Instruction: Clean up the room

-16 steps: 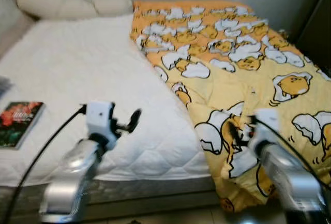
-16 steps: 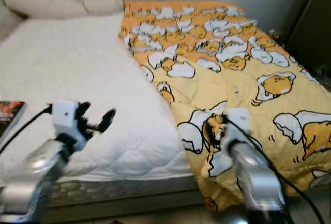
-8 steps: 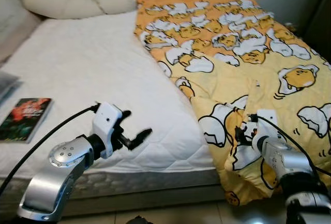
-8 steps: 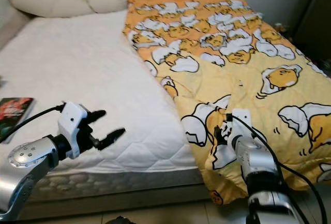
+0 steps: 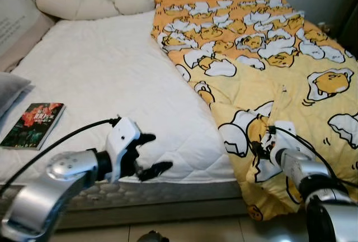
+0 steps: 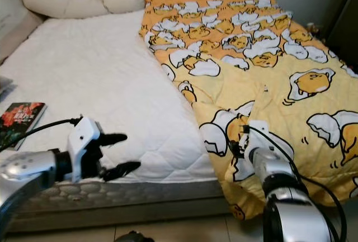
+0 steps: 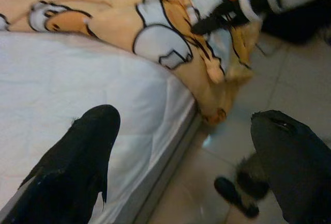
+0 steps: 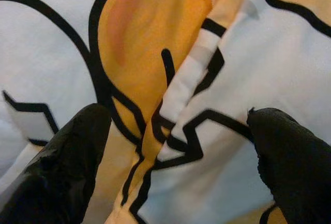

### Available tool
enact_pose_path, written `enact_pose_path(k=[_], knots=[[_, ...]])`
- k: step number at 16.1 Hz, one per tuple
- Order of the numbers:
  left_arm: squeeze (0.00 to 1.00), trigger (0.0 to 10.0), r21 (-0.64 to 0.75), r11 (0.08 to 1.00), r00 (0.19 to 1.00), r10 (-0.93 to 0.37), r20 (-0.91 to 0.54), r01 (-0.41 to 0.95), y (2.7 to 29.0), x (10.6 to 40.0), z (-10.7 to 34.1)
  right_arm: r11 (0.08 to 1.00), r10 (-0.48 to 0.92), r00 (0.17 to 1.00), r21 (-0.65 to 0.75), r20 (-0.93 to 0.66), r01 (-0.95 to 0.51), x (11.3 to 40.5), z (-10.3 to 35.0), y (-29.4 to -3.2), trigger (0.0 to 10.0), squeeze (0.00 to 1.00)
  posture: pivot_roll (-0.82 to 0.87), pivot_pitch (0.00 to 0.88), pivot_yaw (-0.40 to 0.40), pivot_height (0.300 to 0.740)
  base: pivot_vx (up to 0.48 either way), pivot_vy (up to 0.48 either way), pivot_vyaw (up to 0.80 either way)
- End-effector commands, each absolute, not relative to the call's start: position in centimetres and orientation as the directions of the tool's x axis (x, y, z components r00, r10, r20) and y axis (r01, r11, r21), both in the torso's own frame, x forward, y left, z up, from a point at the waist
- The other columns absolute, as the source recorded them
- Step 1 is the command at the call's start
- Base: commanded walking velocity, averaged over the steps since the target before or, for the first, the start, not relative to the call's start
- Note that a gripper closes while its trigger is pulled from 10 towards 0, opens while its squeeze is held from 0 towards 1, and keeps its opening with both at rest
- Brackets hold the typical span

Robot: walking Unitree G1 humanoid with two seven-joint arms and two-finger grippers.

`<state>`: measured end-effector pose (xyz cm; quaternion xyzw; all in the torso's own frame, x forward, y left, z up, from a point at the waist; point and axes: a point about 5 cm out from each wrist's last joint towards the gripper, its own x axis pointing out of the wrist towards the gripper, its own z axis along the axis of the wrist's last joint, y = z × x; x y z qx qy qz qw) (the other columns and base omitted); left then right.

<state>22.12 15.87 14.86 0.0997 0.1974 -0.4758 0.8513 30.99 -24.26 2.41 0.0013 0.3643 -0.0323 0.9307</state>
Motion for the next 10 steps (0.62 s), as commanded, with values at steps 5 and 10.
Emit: enact_pose_path(k=[5,10], knots=[[0.00,10.0,-0.018,0.505,0.431,-0.753,-0.498,0.863,17.4,20.4,16.6,0.996,-0.088,0.744,-0.067,-0.662,0.058,31.6,2.6,-23.8,8.2,0.00,0.26,0.087,0.126,0.740,0.000,0.000,0.00],[0.00,10.0,-0.064,0.463,0.367,-0.772,-0.519,0.884,17.3,18.9,17.4,0.977,-0.209,0.717,-0.174,-0.665,0.123,30.9,2.4,-25.4,0.0,0.00,0.28,0.128,0.141,0.740,0.000,0.000,0.00]])
